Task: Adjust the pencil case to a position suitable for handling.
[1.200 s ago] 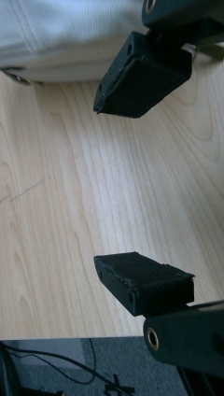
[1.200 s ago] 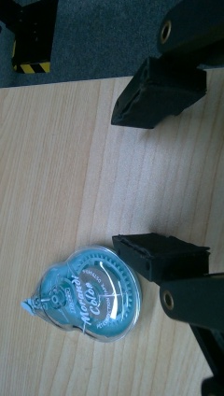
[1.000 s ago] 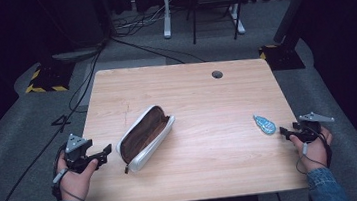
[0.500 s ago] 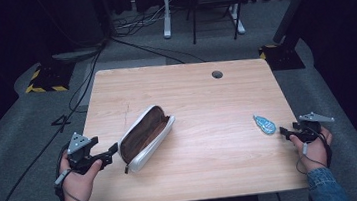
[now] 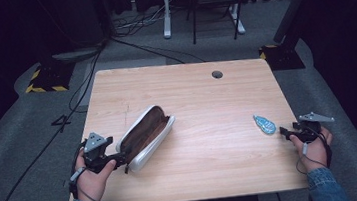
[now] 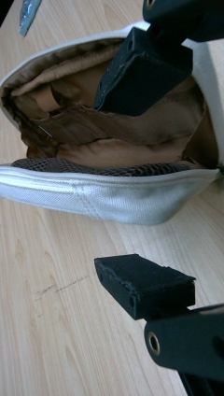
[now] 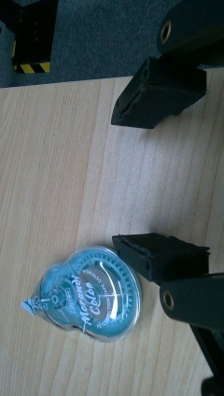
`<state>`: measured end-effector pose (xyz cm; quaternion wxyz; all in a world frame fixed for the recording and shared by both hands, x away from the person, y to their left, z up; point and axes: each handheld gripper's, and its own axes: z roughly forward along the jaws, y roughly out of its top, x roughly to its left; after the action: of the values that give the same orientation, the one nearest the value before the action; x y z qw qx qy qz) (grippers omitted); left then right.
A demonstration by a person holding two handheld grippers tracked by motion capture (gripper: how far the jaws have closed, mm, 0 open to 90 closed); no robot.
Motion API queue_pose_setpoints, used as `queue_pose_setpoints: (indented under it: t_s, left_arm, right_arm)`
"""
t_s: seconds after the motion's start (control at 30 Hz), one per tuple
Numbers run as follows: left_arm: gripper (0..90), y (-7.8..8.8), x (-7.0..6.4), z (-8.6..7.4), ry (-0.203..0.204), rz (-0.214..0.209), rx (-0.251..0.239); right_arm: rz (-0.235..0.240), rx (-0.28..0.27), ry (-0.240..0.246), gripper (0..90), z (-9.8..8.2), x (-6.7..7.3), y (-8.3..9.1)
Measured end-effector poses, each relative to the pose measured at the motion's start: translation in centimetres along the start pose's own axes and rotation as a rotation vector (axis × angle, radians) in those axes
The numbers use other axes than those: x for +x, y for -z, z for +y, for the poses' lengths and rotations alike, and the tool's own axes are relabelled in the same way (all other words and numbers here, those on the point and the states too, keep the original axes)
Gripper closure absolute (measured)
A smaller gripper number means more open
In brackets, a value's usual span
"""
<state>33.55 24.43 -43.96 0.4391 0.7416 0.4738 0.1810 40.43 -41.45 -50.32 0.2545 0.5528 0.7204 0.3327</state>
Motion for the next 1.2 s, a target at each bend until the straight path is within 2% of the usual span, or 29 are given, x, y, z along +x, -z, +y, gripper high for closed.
queue_pose_setpoints:
  t_s: [0.2,0.5,0.87,1.0,1.17,1.2]
  left_arm:
    - [22.5,-1.0,0.2,-0.2,0.016,0.006,0.009]
    - [25.1,-2.2,0.3,-0.5,0.020,0.012,0.034]
    - [36.6,-3.1,0.6,-1.0,0.024,-0.015,0.063]
    - [47.9,-3.2,0.9,-1.1,0.042,-0.036,0.066]
    - [69.6,-3.0,0.9,-0.8,0.043,-0.058,0.066]
    - [71.7,-2.9,0.9,-0.8,0.045,-0.059,0.071]
  right_arm:
    - [-0.001,0.001,-0.001,36.0,0.0,0.0,0.0]
    - [0.002,-0.001,0.003,36.0,0.0,0.0,0.0]
    - [0.001,-0.001,0.004,36.0,0.0,0.0,0.0]
    - [0.002,-0.001,0.004,36.0,0.0,0.0,0.0]
    - [0.002,-0.001,0.004,36.0,0.0,0.0,0.0]
    - [0.002,-0.001,0.004,36.0,0.0,0.0,0.0]
